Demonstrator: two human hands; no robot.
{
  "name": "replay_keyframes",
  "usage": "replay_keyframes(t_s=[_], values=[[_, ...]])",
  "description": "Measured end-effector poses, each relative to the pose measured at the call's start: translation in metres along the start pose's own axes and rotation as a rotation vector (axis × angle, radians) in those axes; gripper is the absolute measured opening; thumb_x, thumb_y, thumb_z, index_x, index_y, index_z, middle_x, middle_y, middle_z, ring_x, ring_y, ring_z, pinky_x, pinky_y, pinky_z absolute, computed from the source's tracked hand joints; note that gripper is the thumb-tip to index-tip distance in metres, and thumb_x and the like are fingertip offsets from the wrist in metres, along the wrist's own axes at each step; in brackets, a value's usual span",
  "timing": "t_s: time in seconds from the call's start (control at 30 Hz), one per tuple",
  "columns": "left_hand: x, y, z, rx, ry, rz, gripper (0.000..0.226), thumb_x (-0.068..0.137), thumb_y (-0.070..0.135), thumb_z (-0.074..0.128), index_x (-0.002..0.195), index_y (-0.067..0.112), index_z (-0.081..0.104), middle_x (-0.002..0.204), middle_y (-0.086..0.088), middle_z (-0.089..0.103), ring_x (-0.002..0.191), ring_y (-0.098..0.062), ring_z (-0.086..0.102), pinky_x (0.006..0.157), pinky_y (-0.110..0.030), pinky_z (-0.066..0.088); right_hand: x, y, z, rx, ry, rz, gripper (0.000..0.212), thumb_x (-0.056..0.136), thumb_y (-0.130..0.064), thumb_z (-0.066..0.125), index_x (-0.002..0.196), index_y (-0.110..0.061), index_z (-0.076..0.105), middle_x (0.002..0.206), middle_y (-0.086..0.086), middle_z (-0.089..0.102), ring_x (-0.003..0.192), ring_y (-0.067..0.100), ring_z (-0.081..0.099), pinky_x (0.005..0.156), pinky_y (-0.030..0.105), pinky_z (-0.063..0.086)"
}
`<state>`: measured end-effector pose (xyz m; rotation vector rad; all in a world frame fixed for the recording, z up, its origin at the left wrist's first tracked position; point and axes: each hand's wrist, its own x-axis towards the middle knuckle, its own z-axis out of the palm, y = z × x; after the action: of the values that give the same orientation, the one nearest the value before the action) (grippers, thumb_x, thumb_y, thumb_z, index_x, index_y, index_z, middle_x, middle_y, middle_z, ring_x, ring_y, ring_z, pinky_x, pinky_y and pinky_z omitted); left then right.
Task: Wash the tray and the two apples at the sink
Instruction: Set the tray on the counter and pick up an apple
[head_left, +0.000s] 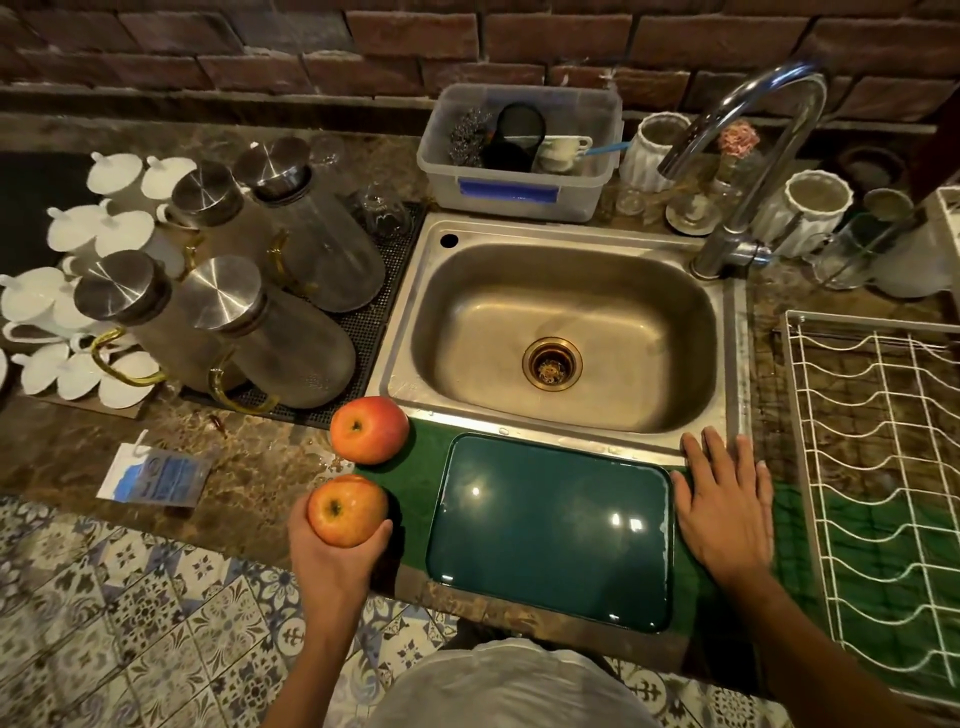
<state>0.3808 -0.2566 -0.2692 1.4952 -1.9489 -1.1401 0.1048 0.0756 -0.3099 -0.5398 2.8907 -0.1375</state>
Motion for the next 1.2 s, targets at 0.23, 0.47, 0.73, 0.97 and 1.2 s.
replay_keyframes(t_s=[0.23, 0.47, 0.73, 0.97, 1.2], values=[[0.009, 0.054, 0.011, -0.003, -0.042, 0.14, 0.107, 0.055, 0.024, 0.098, 0.14, 0.043, 0.035, 0.128, 0.011, 0.041, 0.116, -0.015, 0.049, 0.093, -0.036, 0.047, 0.001, 0.001, -0.001, -0.01, -0.004, -0.001, 0.065, 0.098, -0.054, 0.015, 0.155, -0.027, 0.031, 0.166, 0.003, 0.025, 0.155, 0.03, 0.009, 0.124, 0.053, 0.01], [0.033, 0.146, 0.061, -0.05, -0.206, 0.289, 0.103, 0.049, 0.048, 0.087, 0.134, 0.057, 0.029, 0.125, 0.023, 0.04, 0.112, 0.002, 0.042, 0.091, -0.029, 0.045, 0.002, 0.002, 0.001, -0.009, -0.037, 0.028, 0.064, 0.099, -0.055, 0.016, 0.157, -0.031, 0.025, 0.168, -0.002, 0.015, 0.156, 0.023, 0.0, 0.125, 0.049, 0.005], [0.052, 0.221, 0.158, -0.113, -0.372, 0.385, 0.104, 0.051, 0.042, 0.09, 0.137, 0.046, 0.031, 0.132, 0.012, 0.038, 0.119, -0.008, 0.045, 0.098, -0.028, 0.044, 0.002, 0.003, 0.001, -0.049, -0.023, 0.022, 0.06, 0.099, -0.054, 0.025, 0.154, -0.03, 0.033, 0.164, 0.0, 0.025, 0.155, 0.027, 0.01, 0.123, 0.049, 0.012], [0.065, 0.233, 0.23, -0.079, -0.506, 0.389, 0.104, 0.058, 0.036, 0.095, 0.136, 0.048, 0.028, 0.134, 0.013, 0.038, 0.122, -0.01, 0.042, 0.098, -0.031, 0.046, 0.002, 0.007, 0.01, -0.049, -0.005, 0.02, 0.06, 0.098, -0.053, 0.032, 0.154, -0.032, 0.032, 0.165, -0.002, 0.022, 0.156, 0.026, 0.009, 0.121, 0.05, 0.013], [0.077, 0.228, 0.264, -0.072, -0.525, 0.35, 0.104, 0.054, 0.042, 0.094, 0.132, 0.054, 0.027, 0.13, 0.016, 0.036, 0.12, -0.01, 0.041, 0.089, -0.021, 0.039, 0.029, 0.0, -0.021, 0.423, 0.176, 0.077, 0.041, 0.091, -0.031, 0.049, 0.128, -0.023, 0.065, 0.138, -0.003, 0.058, 0.132, 0.026, 0.048, 0.11, 0.039, 0.027]])
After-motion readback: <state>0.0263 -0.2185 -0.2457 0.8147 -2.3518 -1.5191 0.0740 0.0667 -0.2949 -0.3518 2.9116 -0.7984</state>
